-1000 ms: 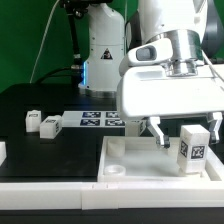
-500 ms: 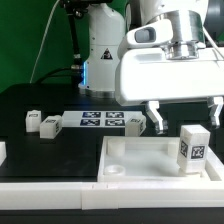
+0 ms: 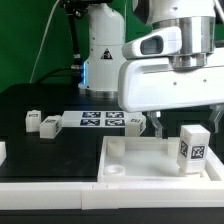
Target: Assemble one leg
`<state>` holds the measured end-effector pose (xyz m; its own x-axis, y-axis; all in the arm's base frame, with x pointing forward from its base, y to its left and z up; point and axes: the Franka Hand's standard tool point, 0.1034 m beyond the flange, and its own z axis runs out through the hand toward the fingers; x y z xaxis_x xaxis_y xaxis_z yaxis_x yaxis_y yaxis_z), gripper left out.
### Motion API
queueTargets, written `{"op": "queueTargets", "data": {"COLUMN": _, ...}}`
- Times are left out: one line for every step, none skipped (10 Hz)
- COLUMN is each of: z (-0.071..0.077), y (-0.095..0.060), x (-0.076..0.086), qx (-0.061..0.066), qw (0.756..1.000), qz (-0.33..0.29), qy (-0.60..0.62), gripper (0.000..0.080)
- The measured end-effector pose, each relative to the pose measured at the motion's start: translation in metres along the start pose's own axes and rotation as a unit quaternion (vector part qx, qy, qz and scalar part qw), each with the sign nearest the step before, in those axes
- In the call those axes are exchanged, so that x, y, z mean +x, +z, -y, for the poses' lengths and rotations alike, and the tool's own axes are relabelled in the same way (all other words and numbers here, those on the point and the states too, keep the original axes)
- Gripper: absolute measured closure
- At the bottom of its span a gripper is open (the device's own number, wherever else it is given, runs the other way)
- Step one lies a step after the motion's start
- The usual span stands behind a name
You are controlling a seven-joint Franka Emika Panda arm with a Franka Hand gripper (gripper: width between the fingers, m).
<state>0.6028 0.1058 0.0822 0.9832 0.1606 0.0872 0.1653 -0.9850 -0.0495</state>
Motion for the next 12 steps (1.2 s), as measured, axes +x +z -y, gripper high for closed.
{"op": "queueTargets", "data": {"z": 0.001, "y": -0.004, "x": 0.010, "qx": 0.002, "qw": 1.000, "qz": 0.011, "qy": -0.002, "gripper": 0.0151}}
{"op": "queueTargets", "data": {"z": 0.001, "y": -0.002, "x": 0.013, "qx": 0.000, "qw": 1.000, "qz": -0.004, "qy": -0.002, "gripper": 0.0151}}
{"op": "queueTargets", "data": {"z": 0.000, "y": -0.001, "x": 0.011, "qx": 0.000, "qw": 1.000, "qz": -0.003, "qy": -0.002, "gripper": 0.0151}}
{"op": "queueTargets", "data": {"z": 0.000, "y": -0.001, "x": 0.011, "qx": 0.000, "qw": 1.000, "qz": -0.003, "qy": -0.002, "gripper": 0.0151}}
{"op": "queueTargets", "data": {"z": 0.000, "y": -0.001, "x": 0.011, "qx": 0.000, "qw": 1.000, "qz": -0.003, "qy": -0.002, "gripper": 0.0151}}
{"op": "queueTargets", "data": {"z": -0.002, "y": 0.000, "x": 0.015, "qx": 0.000, "qw": 1.000, "qz": -0.002, "qy": -0.001, "gripper": 0.0151}}
{"op": "queueTargets", "data": {"z": -0.005, "y": 0.001, "x": 0.021, "qx": 0.001, "qw": 1.000, "qz": -0.002, "qy": 0.001, "gripper": 0.0151}}
{"op": "queueTargets", "data": {"z": -0.005, "y": 0.001, "x": 0.024, "qx": 0.002, "qw": 1.000, "qz": 0.007, "qy": 0.002, "gripper": 0.0151}}
{"op": "queueTargets", "data": {"z": -0.005, "y": 0.001, "x": 0.025, "qx": 0.002, "qw": 1.000, "qz": 0.006, "qy": 0.002, "gripper": 0.0151}}
{"op": "queueTargets", "data": {"z": -0.005, "y": 0.002, "x": 0.024, "qx": 0.002, "qw": 1.000, "qz": 0.005, "qy": 0.002, "gripper": 0.0151}}
{"op": "queueTargets", "data": {"z": -0.004, "y": 0.002, "x": 0.024, "qx": 0.002, "qw": 1.000, "qz": 0.006, "qy": 0.001, "gripper": 0.0151}}
{"op": "queueTargets", "data": {"z": -0.004, "y": 0.002, "x": 0.024, "qx": 0.002, "qw": 1.000, "qz": 0.006, "qy": 0.001, "gripper": 0.0256}}
